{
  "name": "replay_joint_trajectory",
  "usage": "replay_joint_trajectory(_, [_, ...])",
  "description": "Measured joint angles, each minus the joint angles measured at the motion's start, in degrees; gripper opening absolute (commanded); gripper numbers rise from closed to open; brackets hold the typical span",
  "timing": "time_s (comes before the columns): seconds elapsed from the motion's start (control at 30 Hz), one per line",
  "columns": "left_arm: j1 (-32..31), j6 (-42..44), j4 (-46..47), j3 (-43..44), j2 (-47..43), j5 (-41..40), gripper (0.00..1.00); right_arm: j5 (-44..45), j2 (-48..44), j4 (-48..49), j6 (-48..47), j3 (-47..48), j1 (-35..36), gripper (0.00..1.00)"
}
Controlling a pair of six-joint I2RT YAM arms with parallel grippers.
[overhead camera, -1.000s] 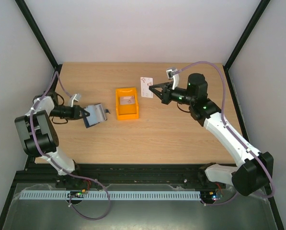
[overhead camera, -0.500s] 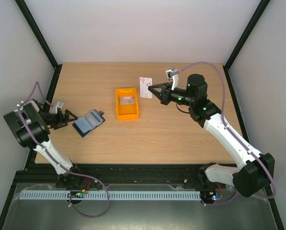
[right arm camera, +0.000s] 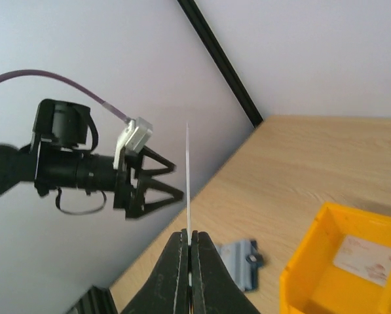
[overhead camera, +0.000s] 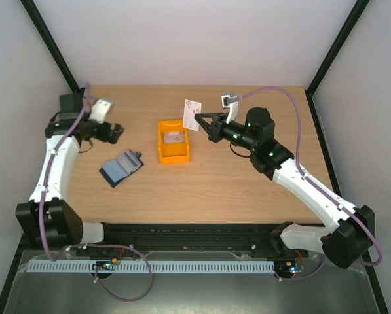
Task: Take the credit cards out of the card holder
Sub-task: Place the card holder at the center of the board, then place the credit card in the storage box.
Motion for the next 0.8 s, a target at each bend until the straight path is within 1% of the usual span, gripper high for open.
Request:
replay_joint_trajectory(0.07, [-6.43, 0.00, -0.94, 3.04, -1.51, 3.19, 0.99, 1.11, -0.02, 4.96, 2.60, -1.64, 0.63, 0.02])
replay_joint_trajectory(0.13, [-10.86, -0.02, -2.64, 6.97, -2.08, 10.69, 1.00, 2.08, -0.07, 11.47, 6.60, -4.68, 0.98, 0.02])
replay_joint_trajectory(0.23, [-14.14, -1.77, -4.04, 12.70, -2.16, 23.82, 1.00, 4.24, 0.04, 20.50, 12.17, -9.49, 1.77, 0.02])
replay_joint_trajectory(0.33, [-17.75, -5.31, -3.82, 15.32, -1.95, 32.06, 1.00, 7.72, 0.66, 29.68, 17.16, -13.44, 3.37, 0.02])
replay_joint_trajectory(0.43, [-22.95, -8.09, -3.30, 15.74, -1.01, 36.98, 0.99, 10.32, 1.95, 37.59, 20.81, -15.74, 5.29, 0.02])
replay_joint_trajectory(0.53, [-26.93, -11.19, -2.51, 15.54, 0.61, 39.10, 0.98, 12.00, 3.89, 42.82, 23.04, -16.00, 6.73, 0.02])
replay_joint_trajectory(0.6, [-27.34, -13.44, -1.46, 15.52, 1.36, 39.65, 0.90, 12.24, 5.09, 45.13, 23.93, -16.00, 7.32, 0.02])
replay_joint_trajectory(0.7, [-27.34, -16.26, 0.57, 15.50, 1.92, 40.57, 0.77, 11.98, 6.54, 46.86, 24.65, -15.93, 7.67, 0.02])
replay_joint_trajectory(0.77, [-27.23, -16.96, 0.85, 15.50, 1.92, 41.05, 0.65, 11.52, 7.21, 47.25, 25.07, -15.69, 7.69, 0.02])
replay_joint_trajectory(0.8, [-27.23, -17.29, 1.14, 15.50, 1.92, 41.42, 0.54, 11.06, 7.52, 47.45, 25.20, -15.47, 7.76, 0.02])
